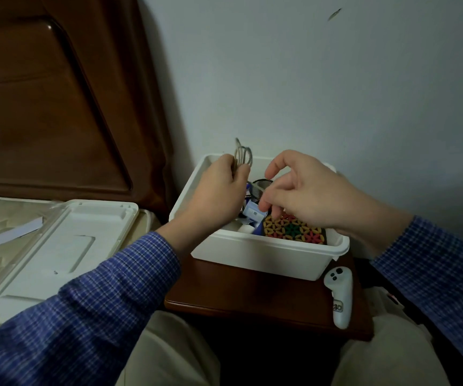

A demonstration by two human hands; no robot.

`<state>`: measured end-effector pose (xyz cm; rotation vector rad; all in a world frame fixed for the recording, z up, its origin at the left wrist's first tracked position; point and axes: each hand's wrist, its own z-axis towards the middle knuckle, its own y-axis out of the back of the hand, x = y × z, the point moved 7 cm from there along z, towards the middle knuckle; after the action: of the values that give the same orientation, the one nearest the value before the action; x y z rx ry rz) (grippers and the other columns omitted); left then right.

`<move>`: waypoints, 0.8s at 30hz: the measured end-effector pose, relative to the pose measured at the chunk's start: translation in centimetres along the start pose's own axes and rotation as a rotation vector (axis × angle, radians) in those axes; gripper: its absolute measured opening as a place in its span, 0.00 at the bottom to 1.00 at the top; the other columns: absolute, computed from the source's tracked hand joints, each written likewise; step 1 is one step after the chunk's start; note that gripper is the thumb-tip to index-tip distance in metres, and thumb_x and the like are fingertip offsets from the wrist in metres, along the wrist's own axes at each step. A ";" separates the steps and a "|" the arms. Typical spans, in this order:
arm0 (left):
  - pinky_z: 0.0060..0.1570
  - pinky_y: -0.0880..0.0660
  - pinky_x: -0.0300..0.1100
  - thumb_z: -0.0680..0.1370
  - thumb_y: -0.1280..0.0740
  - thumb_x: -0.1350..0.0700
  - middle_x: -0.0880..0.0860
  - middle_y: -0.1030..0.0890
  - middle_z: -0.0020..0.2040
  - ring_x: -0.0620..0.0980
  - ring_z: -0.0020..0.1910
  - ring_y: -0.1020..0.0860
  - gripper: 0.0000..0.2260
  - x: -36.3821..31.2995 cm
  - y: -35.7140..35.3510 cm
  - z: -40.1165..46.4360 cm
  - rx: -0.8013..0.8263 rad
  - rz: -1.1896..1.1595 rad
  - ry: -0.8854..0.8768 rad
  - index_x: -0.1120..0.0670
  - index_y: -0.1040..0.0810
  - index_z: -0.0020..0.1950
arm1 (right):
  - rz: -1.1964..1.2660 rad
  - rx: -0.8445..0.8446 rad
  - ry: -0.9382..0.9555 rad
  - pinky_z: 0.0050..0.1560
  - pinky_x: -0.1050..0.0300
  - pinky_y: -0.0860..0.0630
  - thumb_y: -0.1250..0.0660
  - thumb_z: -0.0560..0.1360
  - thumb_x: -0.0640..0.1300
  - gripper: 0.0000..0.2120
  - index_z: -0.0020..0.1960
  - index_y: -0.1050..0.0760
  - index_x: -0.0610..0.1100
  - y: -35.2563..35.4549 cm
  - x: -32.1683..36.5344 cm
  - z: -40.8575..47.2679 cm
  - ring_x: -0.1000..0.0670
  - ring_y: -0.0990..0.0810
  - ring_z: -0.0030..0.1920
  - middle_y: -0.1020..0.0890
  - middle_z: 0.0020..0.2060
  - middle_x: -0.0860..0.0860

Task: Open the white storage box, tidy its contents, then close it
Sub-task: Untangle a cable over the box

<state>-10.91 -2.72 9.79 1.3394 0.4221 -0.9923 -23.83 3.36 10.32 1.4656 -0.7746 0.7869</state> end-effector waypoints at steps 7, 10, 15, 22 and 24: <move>0.38 0.28 0.50 0.84 0.49 0.47 0.50 0.27 0.32 0.52 0.34 0.27 0.17 -1.3 -1.3 -2.4 0.311 0.333 -0.290 0.50 0.33 0.37 | -0.090 -0.004 0.110 0.25 0.70 0.31 0.31 0.73 0.37 0.06 0.43 0.18 0.47 2.4 2.6 0.1 0.60 0.22 0.26 0.14 0.32 0.52; 0.39 0.28 0.52 0.76 0.48 0.48 0.52 0.28 0.32 0.53 0.33 0.28 0.11 -2.3 -1.8 -3.8 0.478 0.391 -0.416 0.51 0.34 0.37 | -0.034 0.058 0.170 0.33 0.67 0.27 0.26 0.72 0.46 0.05 0.40 0.15 0.46 2.7 3.4 0.1 0.57 0.19 0.32 0.14 0.33 0.50; 0.31 0.33 0.43 0.83 0.42 0.44 0.47 0.32 0.26 0.46 0.27 0.31 0.21 -3.5 -2.7 -4.8 0.560 0.408 -0.546 0.49 0.35 0.32 | -0.092 0.130 0.206 0.41 0.59 0.21 0.24 0.70 0.53 0.09 0.42 0.14 0.48 2.8 3.8 0.8 0.50 0.15 0.37 0.14 0.35 0.50; 0.34 0.29 0.46 0.82 0.36 0.49 0.49 0.23 0.35 0.50 0.31 0.27 0.09 -3.9 -0.1 -4.1 0.291 -0.173 -0.428 0.54 0.29 0.51 | 0.697 0.305 -0.307 0.32 0.62 0.27 0.30 0.73 0.42 0.09 0.34 0.18 0.45 1.1 -1.6 1.7 0.54 0.24 0.32 0.20 0.33 0.49; 0.34 0.29 0.45 0.82 0.36 0.50 0.55 0.21 0.38 0.55 0.32 0.28 0.11 -3.4 -0.1 -3.9 0.303 -0.359 -0.332 0.53 0.33 0.58 | 0.920 0.334 -0.385 0.34 0.63 0.29 0.31 0.72 0.43 0.07 0.35 0.17 0.45 -0.3 -2.8 1.1 0.56 0.27 0.32 0.22 0.33 0.51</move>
<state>-11.77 2.10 11.37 1.3570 0.2686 -1.6011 -25.04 2.29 7.81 1.5564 -1.7373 1.3828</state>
